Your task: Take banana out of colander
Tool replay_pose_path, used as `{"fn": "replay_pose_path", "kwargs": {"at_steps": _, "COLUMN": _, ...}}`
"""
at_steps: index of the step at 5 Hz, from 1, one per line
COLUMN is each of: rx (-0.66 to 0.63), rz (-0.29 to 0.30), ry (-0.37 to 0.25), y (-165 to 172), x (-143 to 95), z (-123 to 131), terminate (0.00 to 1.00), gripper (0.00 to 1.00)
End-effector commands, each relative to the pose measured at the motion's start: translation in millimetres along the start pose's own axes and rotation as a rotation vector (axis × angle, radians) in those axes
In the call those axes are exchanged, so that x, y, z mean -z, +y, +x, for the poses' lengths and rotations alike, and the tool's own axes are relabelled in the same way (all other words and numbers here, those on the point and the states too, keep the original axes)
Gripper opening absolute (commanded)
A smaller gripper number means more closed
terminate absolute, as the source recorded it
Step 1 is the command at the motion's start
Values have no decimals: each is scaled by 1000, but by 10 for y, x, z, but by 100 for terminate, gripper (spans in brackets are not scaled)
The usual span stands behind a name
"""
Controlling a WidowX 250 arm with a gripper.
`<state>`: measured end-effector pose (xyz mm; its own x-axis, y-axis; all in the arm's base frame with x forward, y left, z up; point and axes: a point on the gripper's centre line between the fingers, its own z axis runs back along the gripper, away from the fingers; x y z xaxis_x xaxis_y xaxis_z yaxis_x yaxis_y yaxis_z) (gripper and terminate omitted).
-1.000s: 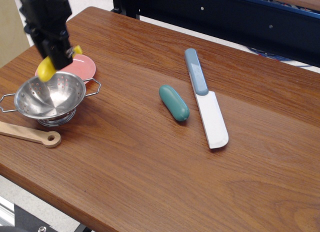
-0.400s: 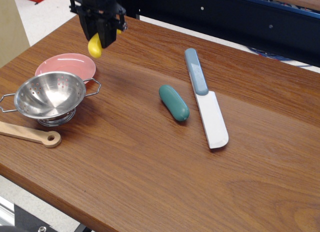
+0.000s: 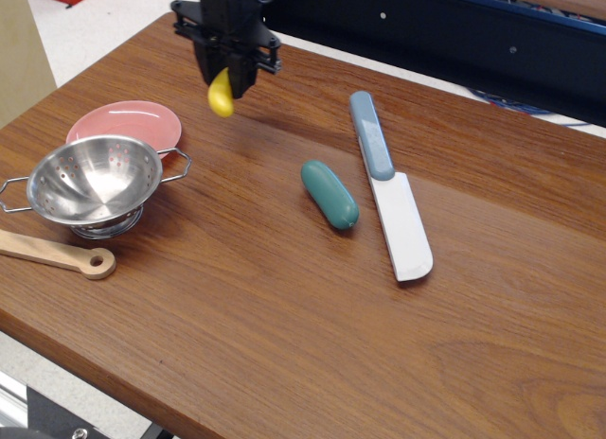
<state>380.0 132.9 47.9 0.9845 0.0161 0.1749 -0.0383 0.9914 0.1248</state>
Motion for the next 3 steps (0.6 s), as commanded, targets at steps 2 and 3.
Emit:
{"fn": "replay_pose_path", "kwargs": {"at_steps": 2, "rx": -112, "rz": 76, "ry": -51, "y": 276, "x": -11, "z": 466, "terminate": 0, "gripper": 0}}
{"fn": "replay_pose_path", "kwargs": {"at_steps": 3, "rx": -105, "rz": 86, "ry": -24, "y": 350, "x": 37, "z": 428, "terminate": 0, "gripper": 0}}
